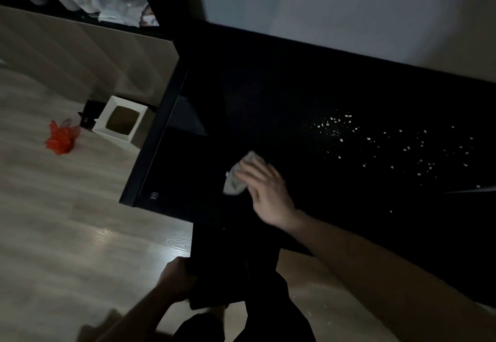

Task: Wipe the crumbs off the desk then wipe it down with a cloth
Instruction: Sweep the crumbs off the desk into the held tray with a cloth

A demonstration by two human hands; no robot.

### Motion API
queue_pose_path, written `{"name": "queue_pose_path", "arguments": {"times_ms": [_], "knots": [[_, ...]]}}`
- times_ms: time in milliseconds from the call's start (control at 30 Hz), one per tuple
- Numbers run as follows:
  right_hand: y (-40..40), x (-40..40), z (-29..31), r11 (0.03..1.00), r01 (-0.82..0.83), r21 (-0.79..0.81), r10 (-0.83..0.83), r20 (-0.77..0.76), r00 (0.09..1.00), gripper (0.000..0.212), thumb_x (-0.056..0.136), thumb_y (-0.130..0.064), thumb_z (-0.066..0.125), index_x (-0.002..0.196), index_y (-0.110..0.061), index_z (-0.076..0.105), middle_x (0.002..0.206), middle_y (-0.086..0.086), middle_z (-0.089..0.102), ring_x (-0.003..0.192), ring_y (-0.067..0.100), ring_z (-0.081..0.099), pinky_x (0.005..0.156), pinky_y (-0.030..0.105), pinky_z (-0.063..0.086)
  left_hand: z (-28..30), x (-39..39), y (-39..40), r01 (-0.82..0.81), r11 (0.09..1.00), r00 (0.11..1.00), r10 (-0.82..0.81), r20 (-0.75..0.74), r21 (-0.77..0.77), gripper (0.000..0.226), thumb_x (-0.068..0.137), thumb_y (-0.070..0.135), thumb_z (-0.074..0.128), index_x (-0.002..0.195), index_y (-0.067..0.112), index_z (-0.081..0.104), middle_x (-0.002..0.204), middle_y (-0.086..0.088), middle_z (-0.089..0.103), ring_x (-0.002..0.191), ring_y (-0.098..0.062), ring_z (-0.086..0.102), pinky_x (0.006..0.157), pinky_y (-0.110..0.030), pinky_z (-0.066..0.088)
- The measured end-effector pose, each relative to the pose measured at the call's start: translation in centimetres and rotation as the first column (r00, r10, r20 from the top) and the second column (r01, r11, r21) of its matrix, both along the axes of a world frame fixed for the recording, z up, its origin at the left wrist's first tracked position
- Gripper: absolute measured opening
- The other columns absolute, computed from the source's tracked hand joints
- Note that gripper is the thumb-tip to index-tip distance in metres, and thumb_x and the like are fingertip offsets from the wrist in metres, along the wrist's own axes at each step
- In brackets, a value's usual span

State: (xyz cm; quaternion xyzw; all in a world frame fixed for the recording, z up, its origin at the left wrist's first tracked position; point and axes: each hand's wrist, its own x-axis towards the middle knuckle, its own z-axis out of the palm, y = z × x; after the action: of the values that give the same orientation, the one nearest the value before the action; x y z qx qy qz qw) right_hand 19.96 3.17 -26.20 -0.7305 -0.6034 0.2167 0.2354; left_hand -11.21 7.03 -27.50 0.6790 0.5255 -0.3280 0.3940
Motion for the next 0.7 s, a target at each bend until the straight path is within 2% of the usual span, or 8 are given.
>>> {"name": "queue_pose_path", "arguments": {"times_ms": [67, 133, 233, 300, 367, 467, 600, 700], "knots": [[-3.4, -3.8, -0.1, 0.999, -0.036, 0.004, 0.037, -0.106, 0.994, 0.049, 0.102, -0.009, 0.040, 0.147, -0.025, 0.053, 0.159, -0.007, 0.042, 0.154, 0.014, 0.022, 0.124, 0.036, 0.019, 0.7, 0.3, -0.1, 0.031, 1.000, 0.999, -0.031, -0.009, -0.004, 0.015, 0.076, 0.021, 0.058, 0.062, 0.022, 0.060, 0.066, 0.005, 0.067, 0.065, -0.012, 0.066, 0.059, -0.025, 0.052], [-5.7, -6.2, -0.1, 0.999, -0.038, -0.003, 0.037, -0.177, 0.984, 0.048, 0.103, -0.004, 0.042, 0.146, -0.022, 0.054, 0.159, -0.004, 0.042, 0.155, 0.013, 0.021, 0.125, 0.041, 0.022, 1.2, 0.8, -0.3, 0.053, 0.999, 0.998, -0.053, -0.022, 0.003, 0.025, 0.078, 0.016, 0.059, 0.057, 0.026, 0.051, 0.060, 0.010, 0.058, 0.064, -0.013, 0.060, 0.052, -0.019, 0.042], [-5.6, -5.9, 1.2, 0.997, 0.082, -0.010, -0.080, -0.337, 0.938, 0.045, 0.105, -0.002, 0.040, 0.145, -0.017, 0.055, 0.158, -0.001, 0.044, 0.153, 0.009, 0.027, 0.123, 0.040, 0.028, 1.9, 1.2, -0.6, 0.046, 0.999, 0.998, -0.046, -0.031, 0.009, 0.029, 0.079, 0.013, 0.059, 0.058, 0.029, 0.048, 0.061, 0.012, 0.055, 0.070, -0.018, 0.060, 0.059, -0.022, 0.041], [-3.9, -3.7, 2.6, 0.980, 0.191, 0.053, -0.158, -0.376, 0.913, 0.048, 0.101, 0.005, 0.040, 0.144, -0.013, 0.056, 0.155, 0.002, 0.048, 0.150, 0.013, 0.034, 0.121, 0.041, 0.033, 2.0, 1.2, -0.5, 0.028, 1.000, 0.999, -0.028, -0.027, 0.000, 0.024, 0.077, 0.015, 0.060, 0.059, 0.029, 0.051, 0.066, 0.008, 0.060, 0.076, -0.021, 0.066, 0.062, -0.023, 0.044], [-1.4, -0.1, 3.5, 0.951, 0.290, 0.110, -0.240, -0.330, 0.913, 0.054, 0.097, 0.012, 0.041, 0.143, -0.011, 0.056, 0.153, 0.003, 0.050, 0.149, 0.016, 0.037, 0.121, 0.040, 0.035, 1.9, 1.1, -0.4, 0.008, 1.000, 1.000, -0.008, -0.023, -0.010, 0.021, 0.076, 0.018, 0.059, 0.059, 0.026, 0.053, 0.065, 0.007, 0.061, 0.070, -0.018, 0.065, 0.058, -0.022, 0.043], [3.0, 6.4, 3.8, 0.909, 0.402, 0.111, -0.377, -0.193, 0.906, 0.052, 0.096, 0.006, 0.044, 0.143, -0.012, 0.056, 0.153, 0.005, 0.050, 0.150, 0.021, 0.035, 0.123, 0.035, 0.031, 1.6, 1.3, -0.4, -0.006, 1.000, 1.000, 0.006, -0.007, -0.004, 0.018, 0.076, 0.019, 0.059, 0.058, 0.023, 0.055, 0.063, 0.007, 0.062, 0.063, -0.013, 0.062, 0.052, -0.019, 0.042], [6.5, 12.5, 1.3, 0.925, 0.370, -0.087, -0.363, 0.086, 0.928, 0.048, 0.103, -0.014, 0.046, 0.150, -0.021, 0.047, 0.164, 0.003, 0.034, 0.154, 0.033, 0.019, 0.127, 0.040, 0.017, 0.9, 1.6, -0.5, -0.032, 0.999, 0.999, 0.032, -0.002, -0.009, 0.021, 0.076, 0.016, 0.059, 0.059, 0.027, 0.056, 0.067, 0.008, 0.065, 0.067, -0.011, 0.065, 0.058, -0.021, 0.049], [6.5, 11.1, -0.4, 0.903, 0.386, -0.186, -0.342, 0.230, 0.911, 0.054, 0.103, -0.025, 0.044, 0.156, -0.030, 0.034, 0.170, 0.000, 0.016, 0.156, 0.039, 0.007, 0.126, 0.051, 0.015, 0.8, 1.6, -0.3, -0.044, 0.999, 0.999, 0.044, -0.001, -0.008, 0.016, 0.075, 0.020, 0.061, 0.062, 0.028, 0.059, 0.072, 0.006, 0.069, 0.071, -0.012, 0.067, 0.066, -0.027, 0.056]]}}
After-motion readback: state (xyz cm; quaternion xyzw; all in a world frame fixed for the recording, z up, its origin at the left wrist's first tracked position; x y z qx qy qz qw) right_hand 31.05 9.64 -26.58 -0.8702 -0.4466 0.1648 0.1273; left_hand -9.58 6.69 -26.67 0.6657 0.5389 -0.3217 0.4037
